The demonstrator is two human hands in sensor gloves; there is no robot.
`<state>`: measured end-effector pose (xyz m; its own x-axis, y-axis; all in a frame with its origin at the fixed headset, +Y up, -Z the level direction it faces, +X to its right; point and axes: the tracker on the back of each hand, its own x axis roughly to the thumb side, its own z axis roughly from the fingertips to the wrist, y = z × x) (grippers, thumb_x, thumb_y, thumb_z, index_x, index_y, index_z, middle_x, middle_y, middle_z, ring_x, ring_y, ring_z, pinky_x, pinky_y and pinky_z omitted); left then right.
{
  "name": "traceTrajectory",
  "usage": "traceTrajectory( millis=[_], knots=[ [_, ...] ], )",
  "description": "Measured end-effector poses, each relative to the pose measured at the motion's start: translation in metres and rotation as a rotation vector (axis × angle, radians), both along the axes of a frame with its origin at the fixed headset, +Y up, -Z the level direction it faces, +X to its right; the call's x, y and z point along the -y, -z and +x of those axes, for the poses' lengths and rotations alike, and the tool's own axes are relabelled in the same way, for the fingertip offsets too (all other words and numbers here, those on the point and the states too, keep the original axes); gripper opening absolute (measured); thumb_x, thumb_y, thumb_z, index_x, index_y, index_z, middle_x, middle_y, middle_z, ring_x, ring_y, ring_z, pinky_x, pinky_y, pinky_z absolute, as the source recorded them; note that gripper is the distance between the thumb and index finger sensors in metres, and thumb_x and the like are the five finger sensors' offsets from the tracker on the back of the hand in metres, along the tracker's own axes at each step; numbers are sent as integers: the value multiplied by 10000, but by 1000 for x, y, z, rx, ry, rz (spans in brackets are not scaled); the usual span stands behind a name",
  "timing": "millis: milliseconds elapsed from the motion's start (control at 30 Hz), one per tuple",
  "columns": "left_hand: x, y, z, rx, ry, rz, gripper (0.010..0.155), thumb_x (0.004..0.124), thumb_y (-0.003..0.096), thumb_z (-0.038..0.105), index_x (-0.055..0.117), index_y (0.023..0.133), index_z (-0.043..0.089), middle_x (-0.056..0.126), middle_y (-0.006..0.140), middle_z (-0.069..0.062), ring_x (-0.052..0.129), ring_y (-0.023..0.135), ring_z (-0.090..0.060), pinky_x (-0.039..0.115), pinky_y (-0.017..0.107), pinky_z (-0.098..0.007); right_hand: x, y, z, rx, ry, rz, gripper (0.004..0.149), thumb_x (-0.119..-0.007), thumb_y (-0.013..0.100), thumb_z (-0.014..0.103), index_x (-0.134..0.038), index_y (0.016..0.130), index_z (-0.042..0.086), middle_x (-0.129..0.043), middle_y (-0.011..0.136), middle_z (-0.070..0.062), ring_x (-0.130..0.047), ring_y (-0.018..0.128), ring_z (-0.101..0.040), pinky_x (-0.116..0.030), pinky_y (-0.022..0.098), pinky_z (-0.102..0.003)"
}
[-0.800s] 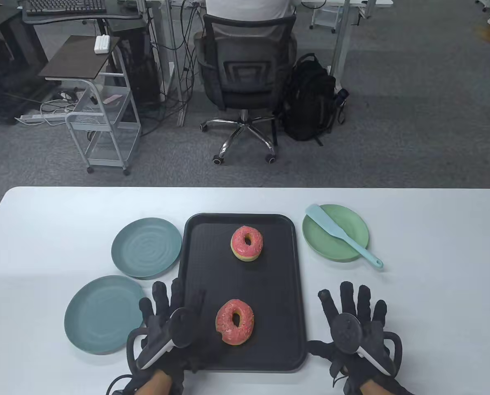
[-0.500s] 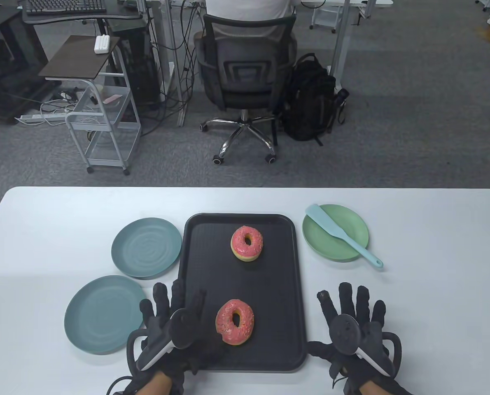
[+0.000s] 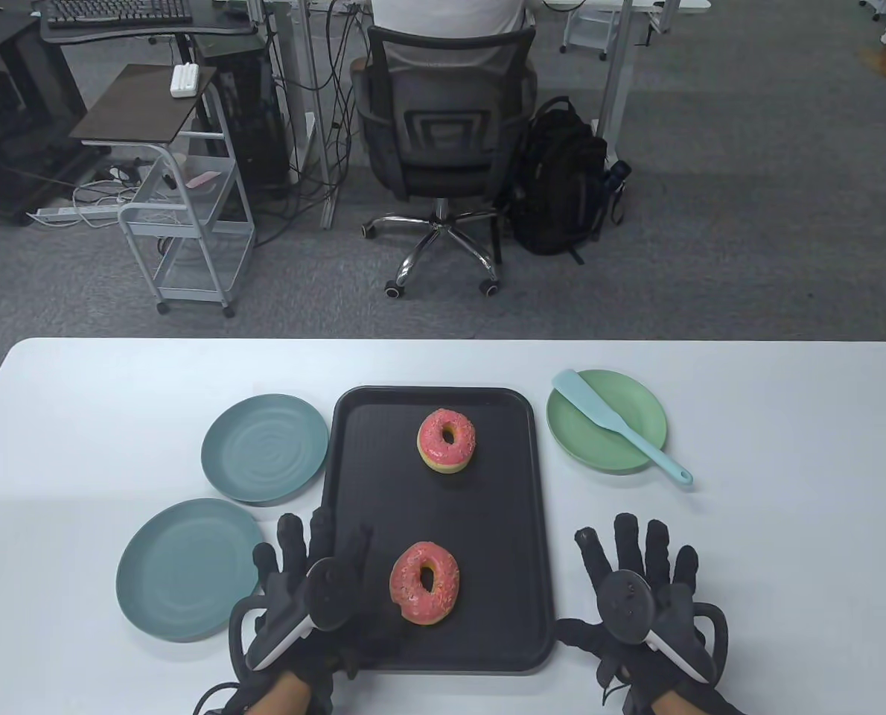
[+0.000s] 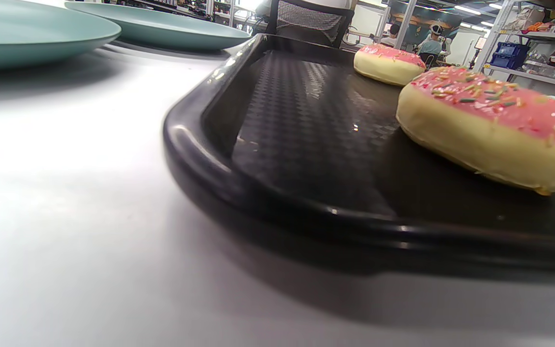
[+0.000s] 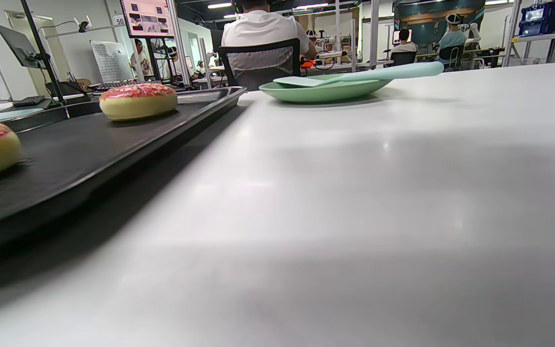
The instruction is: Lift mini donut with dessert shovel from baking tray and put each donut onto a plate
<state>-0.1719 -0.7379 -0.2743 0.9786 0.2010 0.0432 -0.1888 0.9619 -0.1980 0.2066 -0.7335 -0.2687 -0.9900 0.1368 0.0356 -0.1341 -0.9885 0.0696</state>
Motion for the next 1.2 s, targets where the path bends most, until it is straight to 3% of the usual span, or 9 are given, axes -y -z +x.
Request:
traceTrajectory(
  millis=[467, 667, 800, 967, 1100, 1200],
  knots=[
    [-4, 3, -18, -59, -15, -15, 1003, 671, 353, 873, 82, 1081, 514, -125, 1165, 20, -130, 1073, -447, 0, 695, -714, 1, -3, -3, -21, -19, 1, 1094, -689, 207, 773, -96, 1060, 431, 79, 1182, -81, 87, 1044, -461, 42, 679, -696],
    [-32, 6, -77, -240, -191, 6, 998, 738, 377, 815, 112, 1093, 511, -106, 1176, 4, -116, 1074, -474, -1, 696, -718, 0, -3, -4, -31, -6, 1, 1092, -692, 210, 769, -99, 1061, 430, 80, 1182, -80, 88, 1044, -460, 44, 678, -696],
    [-37, 15, -120, -377, -134, -35, 996, 749, 393, 790, 80, 1078, 514, -101, 1175, -5, -103, 1077, -481, 13, 706, -718, -2, -1, -2, -24, 18, -4, 1088, -697, 214, 765, -104, 1062, 429, 82, 1181, -78, 90, 1045, -457, 50, 679, -693],
    [-11, 26, -180, -563, -23, -134, 976, 783, 411, 739, 78, 1057, 543, -82, 1175, -26, -68, 1079, -499, 57, 725, -722, -3, -1, 1, -15, 33, -1, 1077, -701, 231, 756, -107, 1065, 423, 81, 1181, -80, 88, 1045, -458, 50, 679, -693],
    [10, 28, -196, -593, 153, -221, 941, 770, 429, 722, 87, 1052, 549, -63, 1178, -34, -6, 1095, -517, 127, 747, -732, -3, -1, 1, -11, 33, -14, 1072, -700, 236, 755, -111, 1066, 420, 80, 1182, -81, 85, 1045, -461, 49, 679, -693],
    [19, 28, -203, -617, 181, -279, 949, 768, 430, 722, 79, 1054, 531, -33, 1182, -73, 128, 1123, -550, 270, 780, -730, -4, -1, 1, -9, 32, -21, 1068, -700, 242, 753, -111, 1067, 418, 80, 1181, -82, 85, 1044, -462, 48, 679, -694]
  ],
)
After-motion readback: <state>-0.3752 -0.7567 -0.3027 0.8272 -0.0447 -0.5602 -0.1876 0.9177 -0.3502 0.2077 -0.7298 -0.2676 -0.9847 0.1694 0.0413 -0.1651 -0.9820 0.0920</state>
